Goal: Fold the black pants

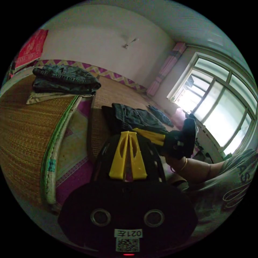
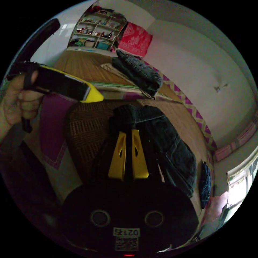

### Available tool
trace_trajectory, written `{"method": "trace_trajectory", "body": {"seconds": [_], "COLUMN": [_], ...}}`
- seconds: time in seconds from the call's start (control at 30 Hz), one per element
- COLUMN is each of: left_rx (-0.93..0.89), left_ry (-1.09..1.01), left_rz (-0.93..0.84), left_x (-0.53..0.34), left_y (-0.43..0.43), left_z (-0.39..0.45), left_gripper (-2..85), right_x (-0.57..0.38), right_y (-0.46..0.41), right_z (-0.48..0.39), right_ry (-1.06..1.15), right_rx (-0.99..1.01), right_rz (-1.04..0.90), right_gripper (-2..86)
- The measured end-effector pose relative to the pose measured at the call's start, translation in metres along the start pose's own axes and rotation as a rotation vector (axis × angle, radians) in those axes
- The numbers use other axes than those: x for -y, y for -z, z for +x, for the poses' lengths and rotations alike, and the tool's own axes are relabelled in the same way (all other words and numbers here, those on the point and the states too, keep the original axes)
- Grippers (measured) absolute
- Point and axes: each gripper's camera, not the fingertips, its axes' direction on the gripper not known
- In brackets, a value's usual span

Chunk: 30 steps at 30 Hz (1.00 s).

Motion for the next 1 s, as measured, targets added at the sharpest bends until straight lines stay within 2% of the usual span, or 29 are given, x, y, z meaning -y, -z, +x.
{"method": "trace_trajectory", "body": {"seconds": [0.1, 0.2, 0.27, 0.33, 0.4, 0.47, 0.53, 0.67, 0.77, 0.83, 0.93, 1.0], "left_rx": [0.005, -0.024, -0.068, -0.116, -0.108, -0.089, -0.129, -0.14, -0.153, -0.175, -0.182, -0.209], "left_ry": [0.032, 0.099, 0.146, 0.214, 0.255, 0.297, 0.355, 0.402, 0.372, 0.394, 0.389, 0.368], "left_rz": [0.032, 0.019, -0.013, -0.069, -0.12, -0.174, -0.273, -0.32, -0.36, -0.353, -0.345, -0.327], "left_x": [0.021, 0.048, 0.065, 0.085, 0.098, 0.108, 0.118, 0.135, 0.147, 0.153, 0.162, 0.171], "left_y": [0.006, 0.005, -0.002, -0.015, -0.026, -0.035, -0.051, -0.055, -0.057, -0.051, -0.039, -0.026], "left_z": [-0.025, -0.061, -0.086, -0.117, -0.137, -0.155, -0.175, -0.195, -0.204, -0.213, -0.217, -0.216], "left_gripper": [0.2, 6.1, 10.5, 14.7, 16.5, 17.3, 16.5, 12.2, 7.9, 6.4, 5.7, 5.4], "right_x": [-0.016, -0.043, -0.069, -0.113, -0.148, -0.185, -0.232, -0.274, -0.287, -0.298, -0.32, -0.318], "right_y": [-0.009, 0.003, 0.015, 0.013, -0.006, -0.036, -0.088, -0.153, -0.184, -0.222, -0.242, -0.237], "right_z": [0.016, 0.067, 0.124, 0.208, 0.266, 0.315, 0.366, 0.404, 0.423, 0.427, 0.436, 0.441], "right_ry": [0.018, -0.04, -0.21, -0.459, -0.615, -0.75, -0.895, -0.988, -1.002, -1.018, -1.086, -1.065], "right_rx": [0.126, 0.328, 0.385, 0.337, 0.284, 0.322, 0.5, 0.712, 0.812, 0.989, 1.072, 1.055], "right_rz": [-0.051, -0.06, 0.009, 0.047, 0.009, -0.039, -0.1, -0.136, -0.113, -0.114, -0.081, -0.073], "right_gripper": [5.3, 6.5, 8.6, 12.4, 14.4, 16.1, 17.2, 16.5, 11.9, 8.1, 6.2, 5.9]}}
